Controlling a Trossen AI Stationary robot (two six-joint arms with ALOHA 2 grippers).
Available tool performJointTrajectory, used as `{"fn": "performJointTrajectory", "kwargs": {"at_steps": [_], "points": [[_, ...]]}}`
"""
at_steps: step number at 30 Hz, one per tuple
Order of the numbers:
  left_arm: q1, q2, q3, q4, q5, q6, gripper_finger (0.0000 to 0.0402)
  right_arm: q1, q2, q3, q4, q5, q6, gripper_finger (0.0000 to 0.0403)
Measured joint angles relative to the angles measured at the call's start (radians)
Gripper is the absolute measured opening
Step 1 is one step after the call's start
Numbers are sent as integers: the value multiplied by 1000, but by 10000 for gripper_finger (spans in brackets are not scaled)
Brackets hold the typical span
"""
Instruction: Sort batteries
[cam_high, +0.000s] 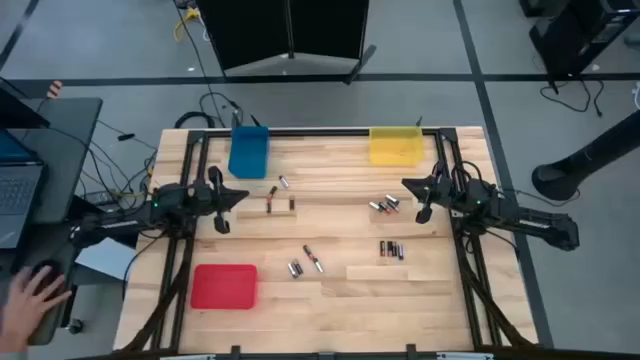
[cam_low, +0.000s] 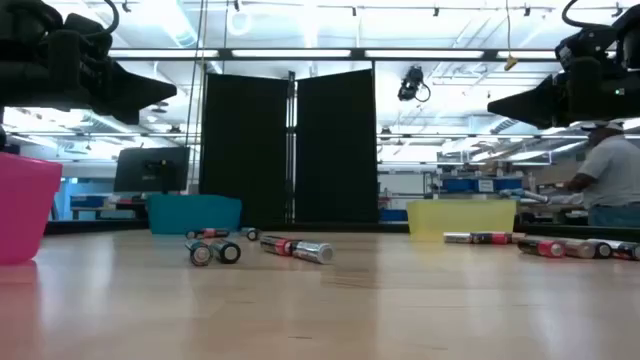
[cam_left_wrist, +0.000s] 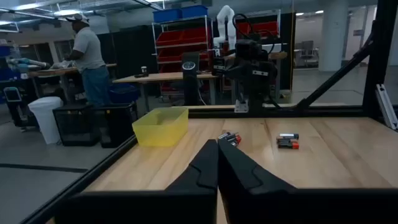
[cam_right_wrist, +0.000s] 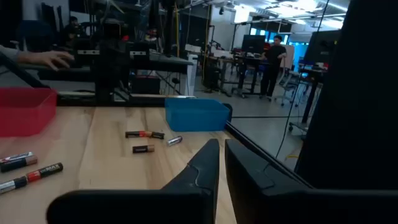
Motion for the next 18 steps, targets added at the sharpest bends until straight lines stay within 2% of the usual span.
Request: {"fn": "performJointTrajectory", "kwargs": {"at_steps": [18], "points": [[0,0,0,17,0,0,10,0,0,0,0,0,0,39]]}}
